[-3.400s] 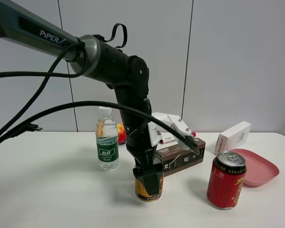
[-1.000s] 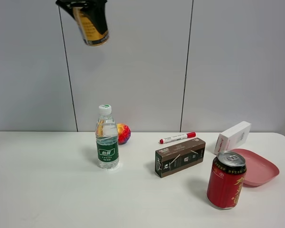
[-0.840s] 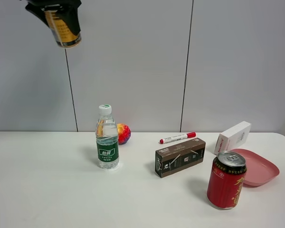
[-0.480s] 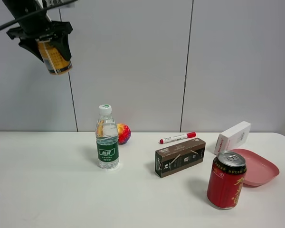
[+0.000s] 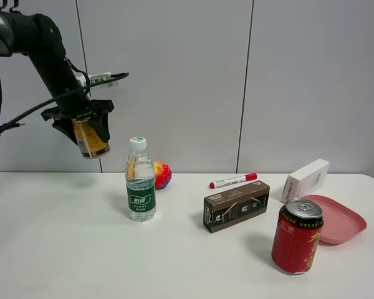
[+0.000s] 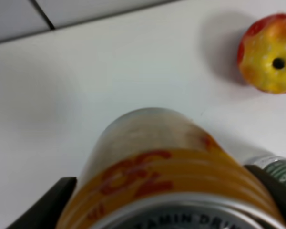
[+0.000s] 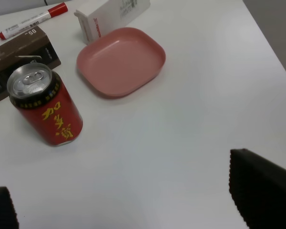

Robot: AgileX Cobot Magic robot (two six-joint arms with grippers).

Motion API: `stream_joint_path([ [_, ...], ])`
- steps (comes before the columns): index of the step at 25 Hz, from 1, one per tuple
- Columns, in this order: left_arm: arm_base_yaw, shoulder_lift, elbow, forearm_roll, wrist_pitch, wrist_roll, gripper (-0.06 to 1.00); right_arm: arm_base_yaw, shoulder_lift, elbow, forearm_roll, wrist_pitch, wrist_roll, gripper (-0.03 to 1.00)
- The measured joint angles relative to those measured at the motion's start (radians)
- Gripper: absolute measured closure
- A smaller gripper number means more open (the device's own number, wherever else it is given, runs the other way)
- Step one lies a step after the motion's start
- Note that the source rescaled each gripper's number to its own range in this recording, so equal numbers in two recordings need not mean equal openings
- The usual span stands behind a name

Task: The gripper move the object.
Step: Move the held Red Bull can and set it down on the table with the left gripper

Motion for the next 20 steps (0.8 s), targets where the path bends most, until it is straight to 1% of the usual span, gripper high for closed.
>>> stream_joint_path([
  [6,-0.001,0.036,0.0,0.014,-0.057,0.0,0.94,0.0,0.0,0.0,0.0,0.0,0.0,-0.03],
  [10,-0.012,0.059,0.0,0.066,-0.101,-0.009,0.94,0.0,0.0,0.0,0.0,0.0,0.0,-0.03],
  [13,-0.023,0.077,0.0,0.092,-0.11,-0.016,0.94,0.0,0.0,0.0,0.0,0.0,0.0,-0.03],
  [20,-0.047,0.127,0.0,0.116,-0.128,-0.02,0.94,0.0,0.0,0.0,0.0,0.0,0.0,-0.03],
])
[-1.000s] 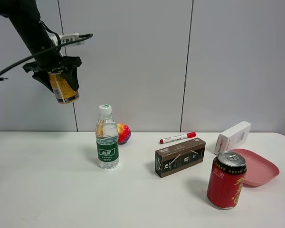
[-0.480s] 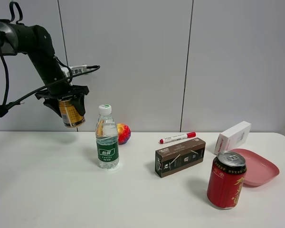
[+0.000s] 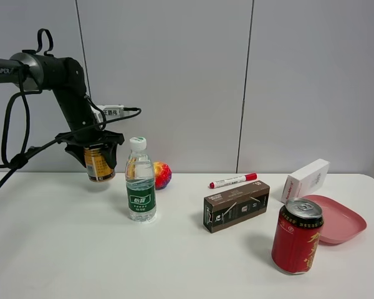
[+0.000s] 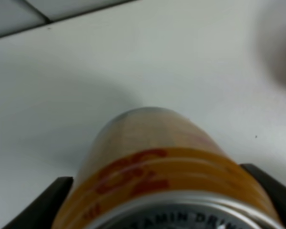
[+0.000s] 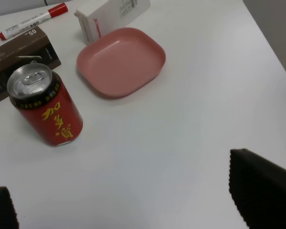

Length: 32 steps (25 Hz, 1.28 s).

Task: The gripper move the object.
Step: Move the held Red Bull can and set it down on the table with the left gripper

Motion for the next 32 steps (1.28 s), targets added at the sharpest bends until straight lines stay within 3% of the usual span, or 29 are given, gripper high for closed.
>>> stream_joint_path([
  [14,-0.003,0.029,0.0,0.041,-0.053,-0.004,0.94,0.0,0.0,0.0,0.0,0.0,0.0,-0.03],
  [29,-0.003,0.052,0.0,0.049,-0.037,-0.004,0.94,0.0,0.0,0.0,0.0,0.0,0.0,-0.03],
  [30,-0.003,0.052,0.0,0.049,-0.03,-0.001,0.9,0.0,0.0,0.0,0.0,0.0,0.0,-0.03],
  [32,-0.003,0.052,0.0,0.049,-0.026,0.011,0.71,0.0,0.0,0.0,0.0,0.0,0.0,-0.03],
])
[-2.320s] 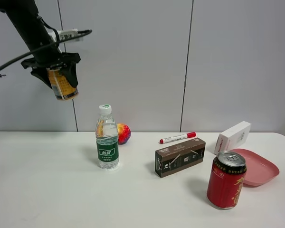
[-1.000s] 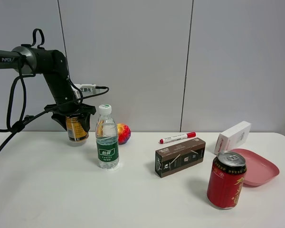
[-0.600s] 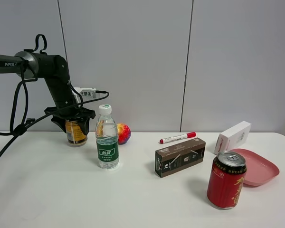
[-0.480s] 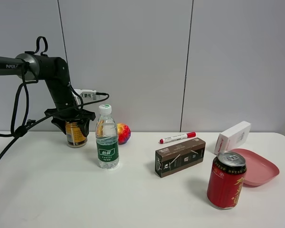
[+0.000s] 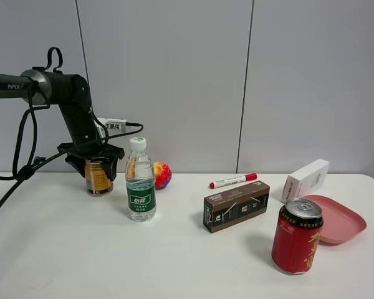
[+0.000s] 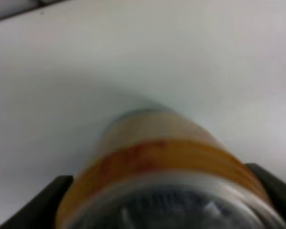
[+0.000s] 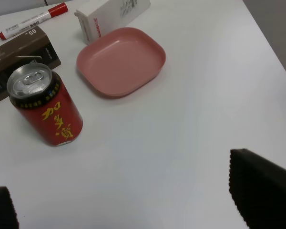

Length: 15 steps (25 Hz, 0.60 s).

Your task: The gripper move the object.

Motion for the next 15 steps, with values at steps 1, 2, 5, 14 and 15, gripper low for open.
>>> stream_joint_path([
  [1,0.0,-0.001,0.0,0.0,0.001,0.004,0.61,0.0,0.0,0.0,0.0,0.0,0.0,-0.03],
  [2,0.0,-0.002,-0.001,0.0,0.006,0.006,0.56,0.0,0.0,0.0,0.0,0.0,0.0,-0.03],
  [5,0.0,-0.007,-0.001,0.0,0.033,0.008,0.5,0.0,0.0,0.0,0.0,0.0,0.0,-0.03],
  [14,-0.001,-0.231,-0.001,0.077,0.085,0.012,0.49,0.0,0.0,0.0,0.0,0.0,0.0,-0.03],
  [15,-0.001,-0.269,-0.002,0.09,0.099,0.014,0.49,0.0,0.0,0.0,0.0,0.0,0.0,-0.03],
])
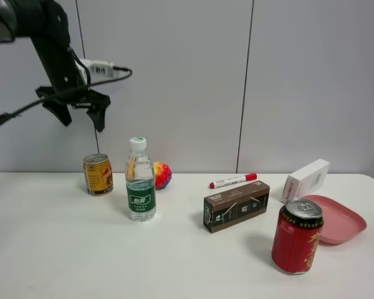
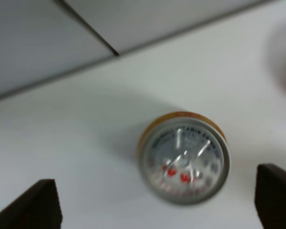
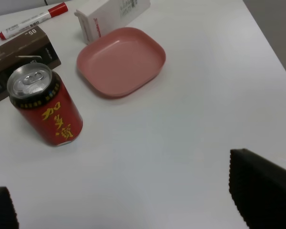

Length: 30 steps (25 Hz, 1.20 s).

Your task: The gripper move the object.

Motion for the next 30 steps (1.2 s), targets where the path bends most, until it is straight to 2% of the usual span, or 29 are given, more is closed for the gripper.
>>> stream_joint_path([
  [6,-0.002,-0.207,0.01,0.063,0.03,0.022,0.49,0.0,0.0,0.0,0.0,0.0,0.0,-0.03],
  [12,0.018,-0.483,0.152,0.068,0.03,0.021,0.49,0.0,0.0,0.0,0.0,0.0,0.0,-0.03],
  [19,0.135,-0.851,0.44,0.068,0.031,-0.021,0.49,0.0,0.0,0.0,0.0,0.0,0.0,-0.03],
  [26,0.285,-1.242,0.821,0.068,0.03,-0.049,0.49,0.0,0.0,0.0,0.0,0.0,0.0,-0.03],
  [30,0.313,-1.474,1.027,0.022,0.031,-0.06,0.49,0.0,0.0,0.0,0.0,0.0,0.0,-0.03],
])
